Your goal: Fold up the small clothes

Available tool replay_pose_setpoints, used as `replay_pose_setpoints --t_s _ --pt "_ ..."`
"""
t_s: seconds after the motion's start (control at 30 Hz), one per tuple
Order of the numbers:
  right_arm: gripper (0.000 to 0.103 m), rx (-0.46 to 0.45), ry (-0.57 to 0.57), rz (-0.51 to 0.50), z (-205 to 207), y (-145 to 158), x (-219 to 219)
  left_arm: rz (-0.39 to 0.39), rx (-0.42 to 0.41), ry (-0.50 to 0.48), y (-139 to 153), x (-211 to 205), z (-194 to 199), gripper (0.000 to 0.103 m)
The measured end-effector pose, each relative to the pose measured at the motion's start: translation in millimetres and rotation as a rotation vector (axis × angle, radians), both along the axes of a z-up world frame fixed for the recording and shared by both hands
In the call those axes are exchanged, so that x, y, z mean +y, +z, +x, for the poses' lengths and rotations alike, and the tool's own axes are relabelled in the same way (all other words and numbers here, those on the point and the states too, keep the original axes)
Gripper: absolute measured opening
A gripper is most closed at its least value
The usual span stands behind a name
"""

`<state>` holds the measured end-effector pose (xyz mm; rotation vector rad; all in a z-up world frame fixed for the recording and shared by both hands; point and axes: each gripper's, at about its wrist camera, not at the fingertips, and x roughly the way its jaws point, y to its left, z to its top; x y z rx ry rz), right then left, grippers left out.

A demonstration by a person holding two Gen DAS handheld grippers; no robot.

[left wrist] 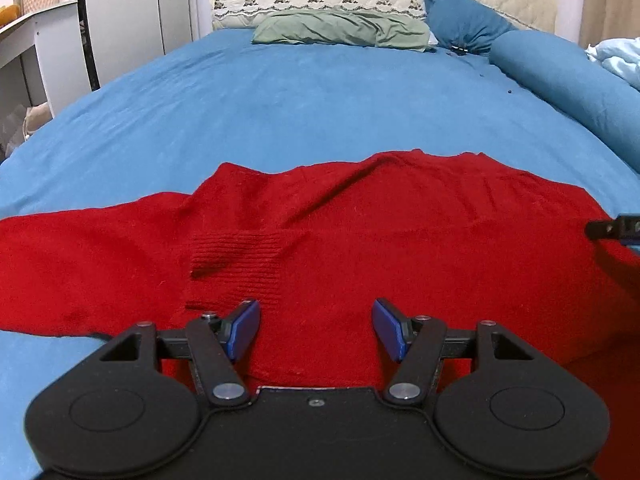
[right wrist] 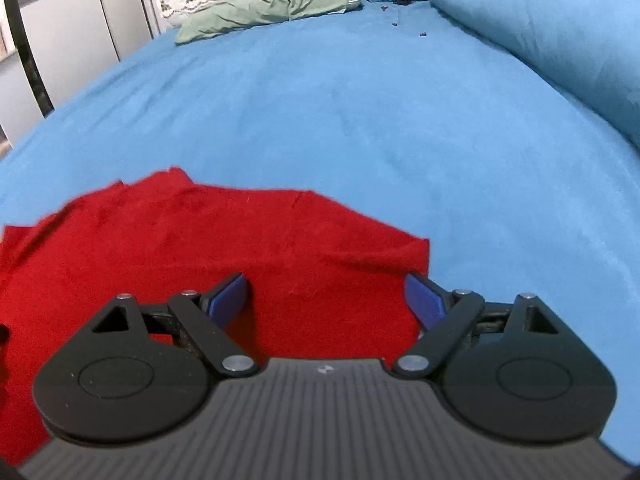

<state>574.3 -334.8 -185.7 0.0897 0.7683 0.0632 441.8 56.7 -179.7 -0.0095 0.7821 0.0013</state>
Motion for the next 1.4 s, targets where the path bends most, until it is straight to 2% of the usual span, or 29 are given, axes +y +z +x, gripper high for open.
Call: replay_pose_setpoints --t_s 0.07,0.17,0.3,0.4,0.47,0.57,0.63,0.7,0.73,0.77,0.87,1.03,1.1,1.2,1.33,1.4 --pt "0.101 -0.017 0.031 -0.009 -12 13 2 0.000 -0.004 0.008 4 -3 -5 0.067" --pt "0.102 -0.011 0.094 0.055 -45 23 3 -0.003 0.003 0.012 5 -3 -12 0.068" --pt "0.102 0.067 0.122 0.035 -76 1 8 -0.026 0.011 0.013 -1 0 -15 0.069" --pt "0.102 0.044 0.113 0.025 -81 0 7 -0.046 0.020 0.029 7 4 -15 0.069" --pt "0.102 0.051 0.118 0.010 -78 11 14 -0.052 0.010 0.058 18 9 -18 0.069" --pt "0.102 0.002 0.158 -0.002 -91 42 27 -0.070 -0.020 0.106 44 25 -30 0.069" --pt "0.103 -0.032 0.180 -0.034 -97 69 45 -0.079 -0.038 0.144 67 42 -39 0.070" --pt "0.103 -0.060 0.184 -0.059 -92 93 64 -0.083 -0.061 0.186 89 63 -50 0.081" --pt "0.103 -0.073 0.174 -0.067 -95 102 75 -0.082 -0.069 0.206 97 73 -53 0.098" --pt "0.103 -0.091 0.160 -0.070 -97 111 86 -0.082 -0.080 0.231 104 86 -57 0.103" --pt "0.103 -0.121 0.129 -0.076 -105 122 118 -0.099 -0.101 0.309 116 130 -67 0.103" --pt "0.103 -0.030 0.131 -0.060 -99 113 167 -0.175 -0.090 0.473 106 219 -74 0.103" --pt "0.103 0.002 0.126 -0.010 -99 105 185 -0.216 -0.087 0.522 94 252 -76 0.102" --pt "0.103 0.031 0.111 0.040 -100 95 207 -0.238 -0.062 0.581 74 293 -72 0.091" --pt "0.103 0.045 0.111 0.023 -104 84 234 -0.300 -0.015 0.630 42 341 -67 0.059" --pt "0.103 0.053 0.113 0.023 -104 76 245 -0.324 0.013 0.647 28 357 -61 0.053"
